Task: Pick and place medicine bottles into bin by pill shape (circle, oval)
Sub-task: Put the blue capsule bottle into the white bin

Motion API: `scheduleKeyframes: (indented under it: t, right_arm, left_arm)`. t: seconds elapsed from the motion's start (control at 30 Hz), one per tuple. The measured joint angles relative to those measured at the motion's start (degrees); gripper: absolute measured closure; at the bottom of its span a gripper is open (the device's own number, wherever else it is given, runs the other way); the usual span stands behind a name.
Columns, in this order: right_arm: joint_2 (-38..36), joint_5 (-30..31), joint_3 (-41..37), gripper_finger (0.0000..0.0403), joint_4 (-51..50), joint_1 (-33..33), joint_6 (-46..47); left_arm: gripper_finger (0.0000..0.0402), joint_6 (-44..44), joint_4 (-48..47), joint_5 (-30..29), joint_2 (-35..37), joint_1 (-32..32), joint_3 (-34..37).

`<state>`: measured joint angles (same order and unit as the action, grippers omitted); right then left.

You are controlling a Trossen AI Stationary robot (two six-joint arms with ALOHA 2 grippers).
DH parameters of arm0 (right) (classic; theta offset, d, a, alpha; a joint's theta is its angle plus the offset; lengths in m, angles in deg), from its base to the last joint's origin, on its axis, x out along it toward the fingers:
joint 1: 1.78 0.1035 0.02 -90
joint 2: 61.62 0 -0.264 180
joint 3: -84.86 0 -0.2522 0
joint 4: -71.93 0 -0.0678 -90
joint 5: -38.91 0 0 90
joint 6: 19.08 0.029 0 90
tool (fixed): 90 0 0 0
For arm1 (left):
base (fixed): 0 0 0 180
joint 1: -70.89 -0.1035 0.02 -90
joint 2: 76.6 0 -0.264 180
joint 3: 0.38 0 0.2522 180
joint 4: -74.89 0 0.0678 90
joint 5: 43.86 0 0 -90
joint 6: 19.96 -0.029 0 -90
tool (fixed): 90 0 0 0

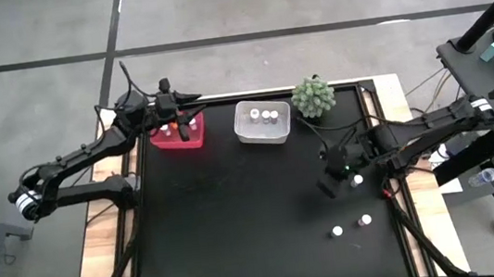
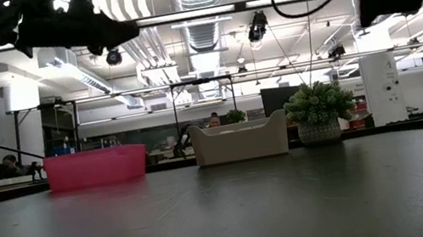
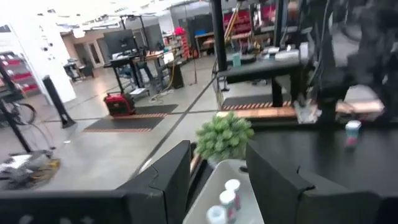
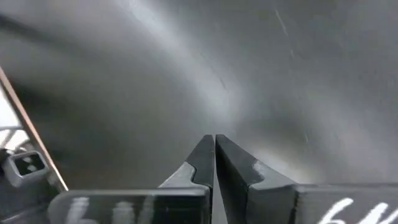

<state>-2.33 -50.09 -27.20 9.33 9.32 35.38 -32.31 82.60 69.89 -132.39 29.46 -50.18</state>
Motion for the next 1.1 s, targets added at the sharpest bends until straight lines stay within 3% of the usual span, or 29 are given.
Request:
scheduleKeyframes:
  t: [0.2,0.53,0.87,1.1]
  right_arm:
    - [-0.2,-0.08,-0.02,0.0394,-9.61,6.14,11.46]
    - [-3.37,-2.1,-0.04,0.0394,-27.9,12.25,28.81]
    - [-5.18,-0.59,-0.79,0.0391,-28.83,12.25,30.51]
    - [-4.77,-0.67,-4.09,0.0331,-28.69,12.23,35.41]
  left_arm:
    - [0.0262,6.0,2.28,0.06,0.25,2.84,-0.02]
    - [0.0262,6.06,4.68,0.12,0.36,14.09,-0.02]
    - [0.0262,6.02,5.1,0.11,0.36,18.89,-0.02]
    - [0.0262,5.54,5.1,0.11,0.35,18.89,-0.02]
